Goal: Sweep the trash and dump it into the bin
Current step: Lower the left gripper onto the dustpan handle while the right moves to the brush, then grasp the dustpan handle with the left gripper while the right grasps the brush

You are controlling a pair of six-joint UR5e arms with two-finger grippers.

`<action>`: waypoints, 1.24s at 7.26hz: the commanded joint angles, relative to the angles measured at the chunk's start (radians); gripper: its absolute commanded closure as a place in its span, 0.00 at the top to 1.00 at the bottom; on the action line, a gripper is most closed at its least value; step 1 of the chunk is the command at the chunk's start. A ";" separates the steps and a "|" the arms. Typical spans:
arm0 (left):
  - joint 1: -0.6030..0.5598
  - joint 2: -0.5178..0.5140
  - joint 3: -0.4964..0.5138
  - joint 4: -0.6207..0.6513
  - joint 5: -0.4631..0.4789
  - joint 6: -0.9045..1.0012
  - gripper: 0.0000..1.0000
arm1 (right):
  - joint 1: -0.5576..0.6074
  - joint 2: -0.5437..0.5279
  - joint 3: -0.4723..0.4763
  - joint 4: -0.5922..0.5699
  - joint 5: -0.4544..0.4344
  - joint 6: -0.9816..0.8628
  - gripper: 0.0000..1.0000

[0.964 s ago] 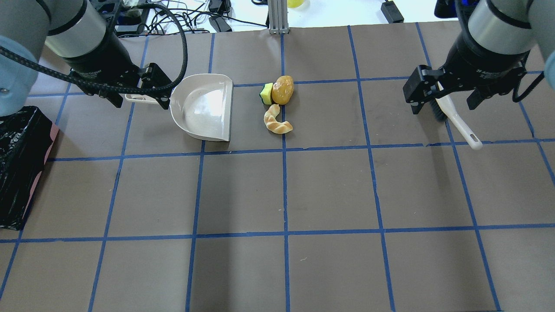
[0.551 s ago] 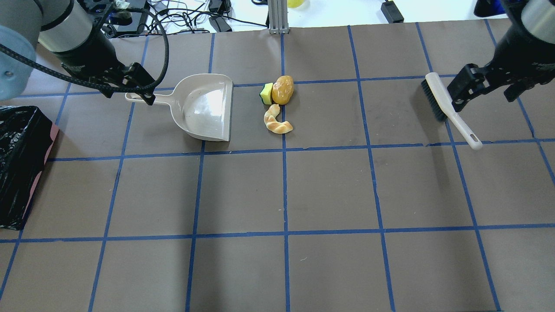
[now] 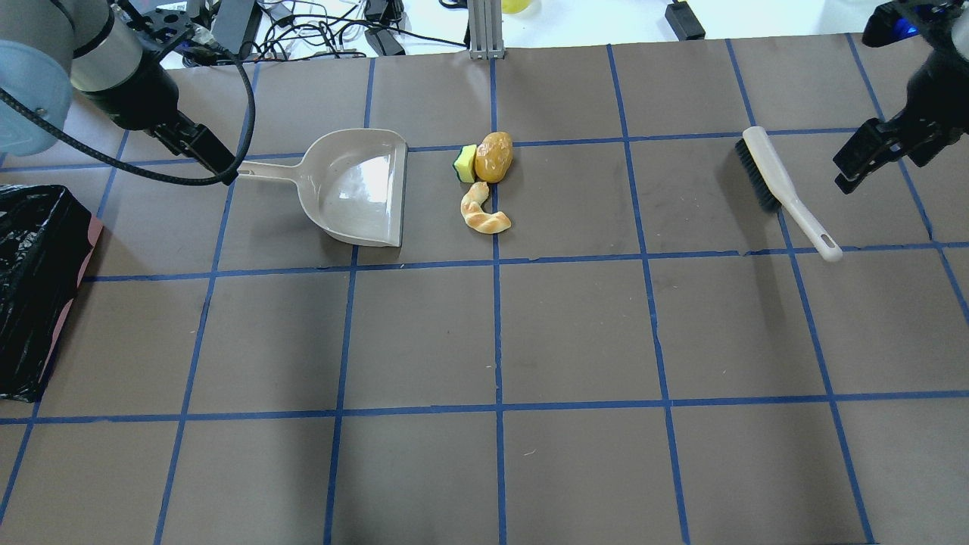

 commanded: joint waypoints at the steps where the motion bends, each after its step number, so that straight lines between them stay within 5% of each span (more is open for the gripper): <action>1: 0.006 -0.072 0.022 0.033 0.000 0.150 1.00 | -0.034 0.122 0.000 -0.124 0.000 -0.053 1.00; 4: 0.000 -0.158 0.040 0.148 0.068 0.466 1.00 | -0.039 0.248 -0.001 -0.204 0.002 -0.070 1.00; 9: -0.021 -0.250 0.045 0.212 0.107 0.566 1.00 | -0.038 0.386 0.005 -0.278 -0.001 0.028 1.00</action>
